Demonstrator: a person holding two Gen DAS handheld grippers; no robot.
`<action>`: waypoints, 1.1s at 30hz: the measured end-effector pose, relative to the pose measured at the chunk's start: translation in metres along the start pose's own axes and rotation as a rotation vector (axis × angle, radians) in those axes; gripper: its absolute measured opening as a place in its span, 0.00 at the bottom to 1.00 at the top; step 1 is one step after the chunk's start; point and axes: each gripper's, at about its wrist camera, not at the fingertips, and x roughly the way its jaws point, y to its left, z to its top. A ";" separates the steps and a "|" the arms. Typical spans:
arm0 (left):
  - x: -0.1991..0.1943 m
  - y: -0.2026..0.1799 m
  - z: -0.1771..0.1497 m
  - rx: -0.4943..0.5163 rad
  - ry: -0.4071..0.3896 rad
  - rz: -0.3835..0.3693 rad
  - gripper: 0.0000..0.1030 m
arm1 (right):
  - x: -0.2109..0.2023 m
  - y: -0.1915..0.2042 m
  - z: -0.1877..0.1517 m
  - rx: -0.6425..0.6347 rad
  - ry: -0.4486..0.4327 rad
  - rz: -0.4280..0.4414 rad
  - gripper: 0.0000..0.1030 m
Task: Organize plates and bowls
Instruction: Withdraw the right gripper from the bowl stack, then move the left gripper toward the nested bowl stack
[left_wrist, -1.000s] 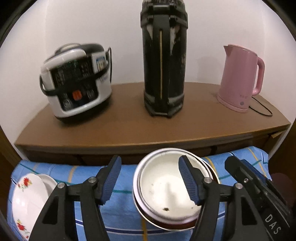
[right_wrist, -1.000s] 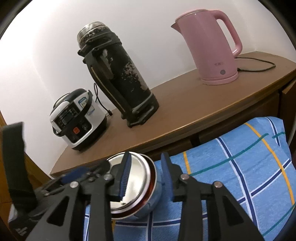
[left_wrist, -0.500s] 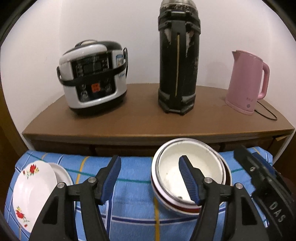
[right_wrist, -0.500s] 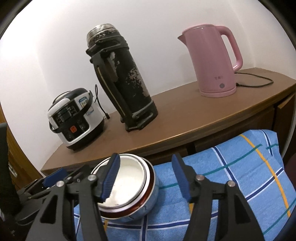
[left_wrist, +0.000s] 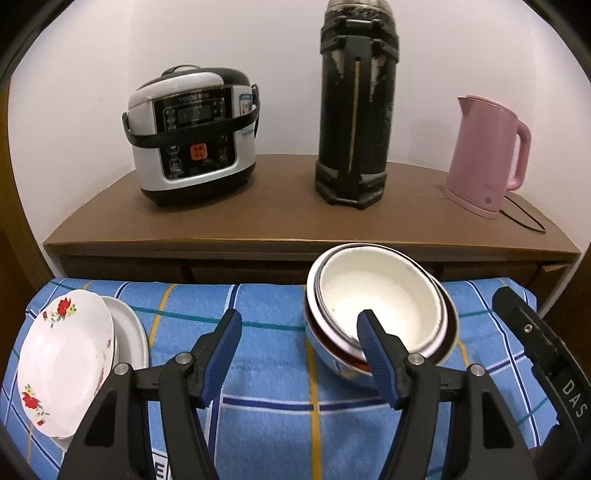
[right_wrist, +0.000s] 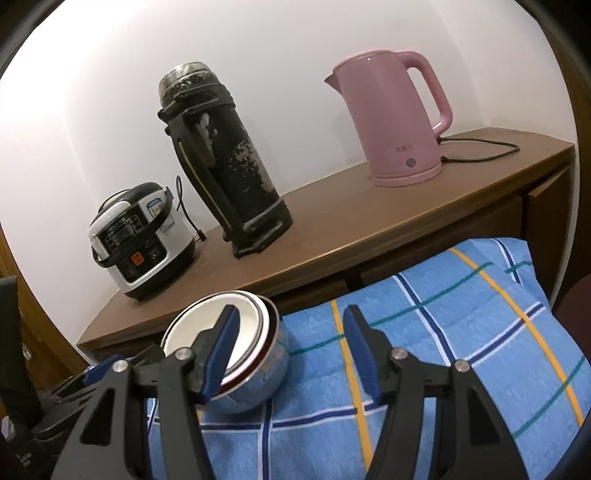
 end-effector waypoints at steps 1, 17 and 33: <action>-0.003 -0.001 -0.001 0.008 -0.005 0.002 0.65 | -0.002 -0.001 -0.001 0.002 -0.003 0.000 0.59; -0.039 -0.005 -0.030 0.037 0.035 -0.024 0.65 | -0.061 0.002 -0.020 -0.048 -0.071 -0.081 0.63; -0.070 -0.005 -0.046 0.037 0.053 -0.072 0.65 | -0.104 0.016 -0.038 -0.074 -0.050 -0.074 0.64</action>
